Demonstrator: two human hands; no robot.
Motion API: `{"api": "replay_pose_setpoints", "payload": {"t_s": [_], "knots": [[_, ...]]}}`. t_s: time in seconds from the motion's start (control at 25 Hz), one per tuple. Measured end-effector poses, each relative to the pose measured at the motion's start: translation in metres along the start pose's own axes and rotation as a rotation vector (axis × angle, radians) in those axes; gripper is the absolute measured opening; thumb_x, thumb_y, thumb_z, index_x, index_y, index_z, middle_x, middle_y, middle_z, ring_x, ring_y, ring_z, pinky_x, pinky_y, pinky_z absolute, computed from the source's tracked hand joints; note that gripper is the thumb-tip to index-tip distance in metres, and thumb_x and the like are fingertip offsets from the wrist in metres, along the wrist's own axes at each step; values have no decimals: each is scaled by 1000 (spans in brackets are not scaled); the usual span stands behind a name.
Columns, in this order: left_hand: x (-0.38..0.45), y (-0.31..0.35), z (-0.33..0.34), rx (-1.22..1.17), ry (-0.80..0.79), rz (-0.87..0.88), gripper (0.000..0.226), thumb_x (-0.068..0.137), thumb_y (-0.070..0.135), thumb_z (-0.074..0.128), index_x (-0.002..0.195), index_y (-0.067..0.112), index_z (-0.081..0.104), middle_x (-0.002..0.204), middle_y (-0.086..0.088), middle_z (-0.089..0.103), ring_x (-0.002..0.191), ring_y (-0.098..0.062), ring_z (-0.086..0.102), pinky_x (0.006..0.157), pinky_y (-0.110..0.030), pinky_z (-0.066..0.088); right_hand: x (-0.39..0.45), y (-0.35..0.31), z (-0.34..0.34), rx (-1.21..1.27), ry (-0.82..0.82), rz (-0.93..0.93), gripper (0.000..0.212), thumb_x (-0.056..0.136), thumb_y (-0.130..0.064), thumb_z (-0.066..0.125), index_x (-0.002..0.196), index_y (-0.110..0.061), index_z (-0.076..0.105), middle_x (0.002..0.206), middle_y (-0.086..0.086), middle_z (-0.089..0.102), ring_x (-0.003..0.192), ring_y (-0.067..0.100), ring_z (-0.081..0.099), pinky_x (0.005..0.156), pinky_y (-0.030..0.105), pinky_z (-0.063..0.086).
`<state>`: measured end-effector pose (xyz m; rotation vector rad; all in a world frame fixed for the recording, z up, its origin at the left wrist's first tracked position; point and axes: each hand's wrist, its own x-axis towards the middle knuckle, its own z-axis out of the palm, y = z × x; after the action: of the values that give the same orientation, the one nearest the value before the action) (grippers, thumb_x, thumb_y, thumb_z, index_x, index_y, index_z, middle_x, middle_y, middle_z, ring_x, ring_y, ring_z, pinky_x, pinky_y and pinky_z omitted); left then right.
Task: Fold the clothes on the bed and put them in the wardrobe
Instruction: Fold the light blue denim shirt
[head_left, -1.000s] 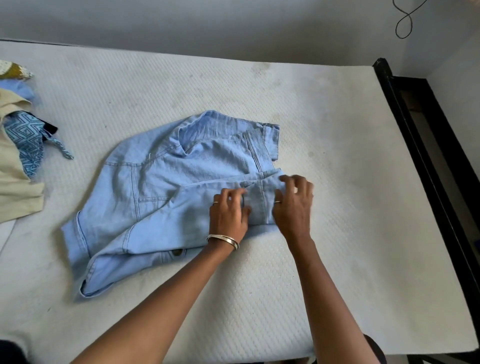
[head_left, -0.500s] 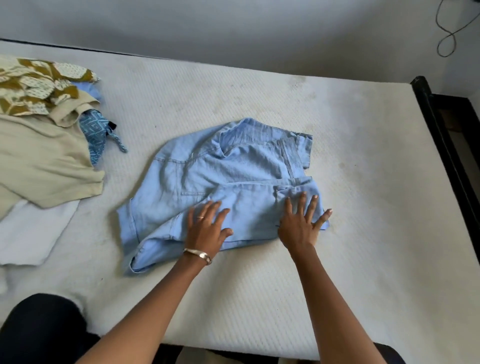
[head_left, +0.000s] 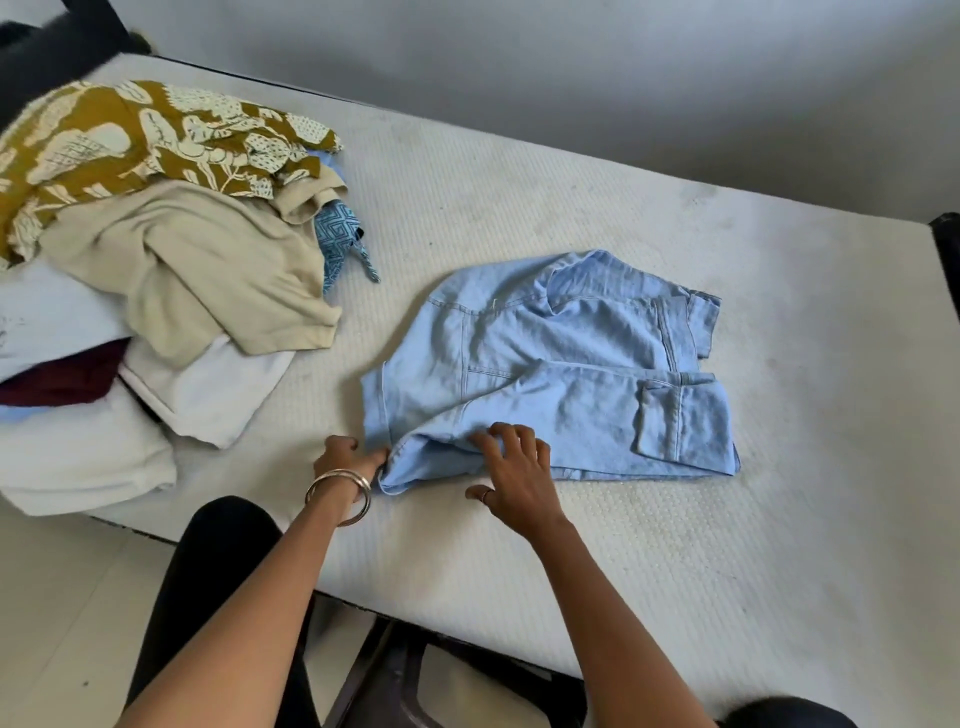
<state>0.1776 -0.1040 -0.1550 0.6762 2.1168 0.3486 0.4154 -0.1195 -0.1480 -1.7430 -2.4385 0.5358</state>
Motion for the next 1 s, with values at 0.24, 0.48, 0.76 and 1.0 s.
{"api": "replay_pose_setpoints", "payload": {"t_s": [0.24, 0.48, 0.76, 1.0], "knots": [[-10, 13, -4, -189, 114, 181, 11, 82, 9, 61, 78, 6, 52, 76, -13, 57, 67, -28, 52, 57, -32, 43, 4, -19, 13, -16, -20, 136, 78, 68, -24, 84, 135, -27, 43, 136, 3, 45, 122, 31, 42, 91, 48, 42], [-11, 5, 1, -80, 474, 277, 34, 82, 0, 54, 115, 0, 54, 106, -26, 59, 99, -44, 55, 77, -43, 43, -5, 11, 12, -36, 26, 19, 76, 68, 3, 66, 133, -30, 44, 133, -3, 46, 120, 28, 43, 92, 46, 37], [-26, 44, 43, 587, 19, 787, 71, 87, 62, 50, 141, 18, 43, 130, -15, 51, 120, -36, 49, 95, -47, 41, -30, 91, -20, 184, -4, 372, 76, 70, -66, 70, 135, -31, 51, 144, -4, 39, 134, 25, 27, 106, 48, 24], [-22, 92, 73, 690, -161, 643, 65, 83, 63, 55, 124, 13, 53, 118, -17, 62, 109, -35, 57, 88, -40, 47, -42, 190, -79, 482, 581, 1078, 63, 90, -36, 66, 142, -8, 42, 137, 20, 52, 128, 42, 41, 105, 49, 30]]}}
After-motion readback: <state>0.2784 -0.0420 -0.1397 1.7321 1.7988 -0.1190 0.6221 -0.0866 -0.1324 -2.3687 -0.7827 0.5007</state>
